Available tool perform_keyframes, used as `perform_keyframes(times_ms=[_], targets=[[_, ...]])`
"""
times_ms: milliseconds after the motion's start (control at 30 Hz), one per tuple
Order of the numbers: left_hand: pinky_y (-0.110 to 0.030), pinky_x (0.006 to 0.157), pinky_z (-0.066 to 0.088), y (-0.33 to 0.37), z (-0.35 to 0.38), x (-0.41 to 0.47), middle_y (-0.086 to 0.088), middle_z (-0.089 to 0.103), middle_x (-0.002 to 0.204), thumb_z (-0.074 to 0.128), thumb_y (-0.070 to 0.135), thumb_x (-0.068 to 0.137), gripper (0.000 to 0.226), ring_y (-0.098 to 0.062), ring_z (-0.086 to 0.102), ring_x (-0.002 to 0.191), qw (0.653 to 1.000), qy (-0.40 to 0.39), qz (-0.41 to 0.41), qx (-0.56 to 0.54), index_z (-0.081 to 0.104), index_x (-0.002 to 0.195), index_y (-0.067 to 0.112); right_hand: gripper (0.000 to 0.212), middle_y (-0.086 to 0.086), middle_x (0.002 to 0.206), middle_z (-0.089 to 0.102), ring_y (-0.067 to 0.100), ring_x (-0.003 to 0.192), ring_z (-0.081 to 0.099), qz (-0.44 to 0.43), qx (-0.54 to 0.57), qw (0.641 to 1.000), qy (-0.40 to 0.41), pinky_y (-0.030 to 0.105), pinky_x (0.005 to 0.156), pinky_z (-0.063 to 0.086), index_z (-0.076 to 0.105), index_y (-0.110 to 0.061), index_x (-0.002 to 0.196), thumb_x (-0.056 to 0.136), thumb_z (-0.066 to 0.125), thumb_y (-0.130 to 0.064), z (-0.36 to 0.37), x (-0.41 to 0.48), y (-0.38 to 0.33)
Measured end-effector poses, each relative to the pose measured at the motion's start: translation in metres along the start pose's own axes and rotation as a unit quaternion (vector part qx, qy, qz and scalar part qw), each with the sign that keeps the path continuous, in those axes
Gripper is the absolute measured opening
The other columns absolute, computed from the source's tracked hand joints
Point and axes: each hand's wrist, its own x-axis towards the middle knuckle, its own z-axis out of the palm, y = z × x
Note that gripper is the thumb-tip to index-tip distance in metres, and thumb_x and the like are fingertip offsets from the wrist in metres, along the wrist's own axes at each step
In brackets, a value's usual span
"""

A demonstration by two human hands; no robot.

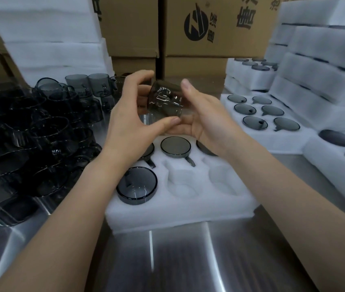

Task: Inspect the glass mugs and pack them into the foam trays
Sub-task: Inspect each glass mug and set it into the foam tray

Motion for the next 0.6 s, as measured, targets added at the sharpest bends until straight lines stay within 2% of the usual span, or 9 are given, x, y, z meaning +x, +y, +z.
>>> perform_keyframes(times_ms=[67,133,233,333,400,433,500,600], targets=[[-0.027,0.093,0.051,0.001,0.000,0.000,0.009,0.064,0.115,0.077,0.032,0.079,0.059,-0.006,0.062,0.107,1.000,0.010,-0.021,-0.021,0.049,0.130,0.024,0.042,0.020,0.123,0.064,0.028,0.079,0.071,-0.024,-0.011,1.000,-0.009,0.040,0.070,0.059,0.056,-0.007,0.129,0.097,0.054,-0.035,0.001,-0.002,-0.002],[-0.030,0.090,0.053,0.000,0.000,0.001,0.008,0.067,0.110,0.074,0.032,0.083,0.049,-0.007,0.066,0.101,0.996,0.034,-0.044,-0.062,0.056,0.126,0.015,0.049,0.011,0.129,0.060,0.028,0.081,0.071,-0.060,-0.033,0.997,-0.031,0.041,0.070,0.059,0.047,-0.018,0.138,0.092,0.061,-0.022,0.002,-0.004,-0.003],[-0.037,0.080,0.056,-0.002,-0.002,0.002,0.002,0.070,0.099,0.069,0.039,0.083,0.045,-0.018,0.068,0.091,0.991,0.052,-0.084,-0.093,0.062,0.117,0.010,0.060,0.004,0.130,0.056,0.024,0.076,0.071,-0.122,-0.159,0.980,-0.015,0.042,0.070,0.060,0.048,-0.021,0.138,0.084,0.072,-0.007,0.005,-0.008,-0.003],[-0.030,0.061,0.056,-0.003,-0.002,0.003,-0.005,0.072,0.082,0.057,0.046,0.088,0.038,-0.019,0.070,0.071,0.985,0.034,-0.118,-0.124,0.069,0.108,0.017,0.047,0.004,0.113,0.066,0.017,0.064,0.068,-0.136,-0.252,0.957,0.051,0.034,0.060,0.056,0.059,-0.022,0.120,0.078,0.080,-0.019,0.010,-0.013,-0.011],[-0.034,0.060,0.055,-0.002,-0.002,0.004,-0.009,0.072,0.079,0.043,0.053,0.093,0.035,-0.024,0.069,0.064,0.978,0.041,-0.150,-0.136,0.069,0.099,0.029,0.036,0.000,0.092,0.068,0.013,0.061,0.065,-0.113,-0.289,0.947,0.085,0.029,0.056,0.053,0.063,-0.023,0.111,0.078,0.077,-0.029,0.011,-0.018,-0.020],[-0.034,0.061,0.055,-0.003,-0.003,0.005,-0.008,0.073,0.078,0.039,0.053,0.095,0.037,-0.023,0.068,0.063,0.975,0.050,-0.168,-0.138,0.067,0.100,0.031,0.033,0.004,0.087,0.067,0.012,0.061,0.064,-0.092,-0.309,0.942,0.093,0.029,0.055,0.053,0.065,-0.024,0.107,0.078,0.075,-0.034,0.012,-0.023,-0.025],[-0.032,0.060,0.054,-0.007,-0.004,0.007,-0.002,0.072,0.073,0.040,0.043,0.102,0.032,-0.018,0.066,0.060,0.968,0.070,-0.198,-0.139,0.067,0.101,0.025,0.033,0.009,0.088,0.068,0.015,0.061,0.064,-0.040,-0.362,0.928,0.085,0.033,0.053,0.055,0.065,-0.026,0.098,0.072,0.074,-0.044,0.015,-0.034,-0.033],[-0.029,0.057,0.051,-0.011,-0.005,0.007,-0.003,0.072,0.072,0.045,0.022,0.102,0.024,-0.015,0.063,0.056,0.961,0.081,-0.224,-0.139,0.067,0.096,0.016,0.036,-0.002,0.083,0.068,0.010,0.057,0.063,0.021,-0.457,0.888,0.040,0.033,0.052,0.055,0.059,-0.027,0.087,0.066,0.072,-0.052,0.026,-0.058,-0.036]])
